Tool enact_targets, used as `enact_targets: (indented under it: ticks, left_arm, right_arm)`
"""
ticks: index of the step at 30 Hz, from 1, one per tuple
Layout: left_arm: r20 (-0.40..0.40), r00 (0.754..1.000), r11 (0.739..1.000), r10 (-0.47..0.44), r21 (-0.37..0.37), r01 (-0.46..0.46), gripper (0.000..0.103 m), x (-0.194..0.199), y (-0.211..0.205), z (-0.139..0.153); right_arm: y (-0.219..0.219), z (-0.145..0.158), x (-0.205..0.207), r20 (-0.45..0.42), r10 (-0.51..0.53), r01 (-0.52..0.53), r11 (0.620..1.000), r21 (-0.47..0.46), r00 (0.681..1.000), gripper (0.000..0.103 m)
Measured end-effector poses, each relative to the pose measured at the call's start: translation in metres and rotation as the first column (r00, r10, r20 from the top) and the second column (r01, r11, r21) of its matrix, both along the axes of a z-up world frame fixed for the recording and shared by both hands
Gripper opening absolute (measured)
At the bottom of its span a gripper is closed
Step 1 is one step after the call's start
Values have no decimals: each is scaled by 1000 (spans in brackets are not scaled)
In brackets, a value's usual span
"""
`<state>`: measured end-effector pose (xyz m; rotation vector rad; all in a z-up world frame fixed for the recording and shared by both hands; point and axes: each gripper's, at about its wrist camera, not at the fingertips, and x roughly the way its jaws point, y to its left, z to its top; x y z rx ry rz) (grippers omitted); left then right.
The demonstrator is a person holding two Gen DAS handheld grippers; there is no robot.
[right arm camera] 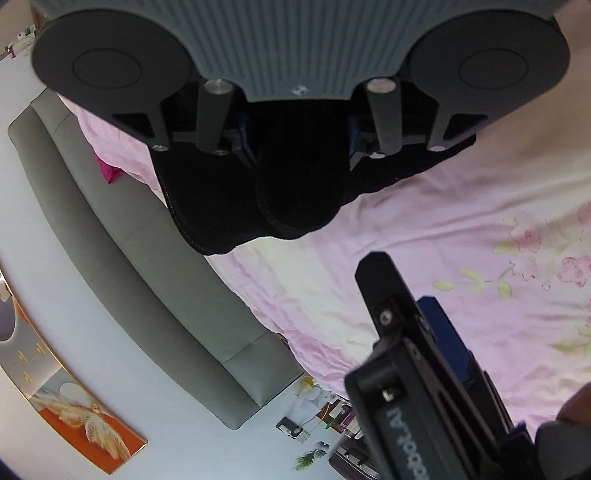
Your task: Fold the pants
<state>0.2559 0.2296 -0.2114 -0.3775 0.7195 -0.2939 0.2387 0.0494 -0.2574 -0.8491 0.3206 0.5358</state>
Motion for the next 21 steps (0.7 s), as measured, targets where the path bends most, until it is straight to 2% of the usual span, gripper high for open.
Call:
enact_targets:
  ticks: [5, 8, 10, 12, 18, 21]
  left_arm:
    - [29, 999, 999, -31, -30, 31, 73, -4, -5, 6]
    - [25, 999, 999, -43, -20, 44, 73, -5, -12, 7]
    - [16, 999, 999, -49, -12, 49, 74, -4, -17, 7]
    - [-2, 998, 998, -56, -11, 56, 75, -1, -23, 6]
    - [-83, 992, 993, -93, -81, 86, 77, 22, -47, -4]
    - [-154, 985, 993, -79, -104, 64, 77, 30, -55, -18]
  right_arm:
    - [-15, 7, -29, -32, 64, -64, 998, 5, 997, 58]
    - [-9, 0, -33, -54, 48, -47, 999, 11, 997, 58]
    - [-1, -6, -30, -61, 26, -25, 1000, 19, 998, 63]
    - [1, -10, -30, -49, 29, -28, 999, 23, 998, 71]
    - [-30, 5, -46, -36, 51, -49, 997, 54, 998, 67]
    - [-61, 19, -51, -51, 2, 3, 995, 98, 999, 66]
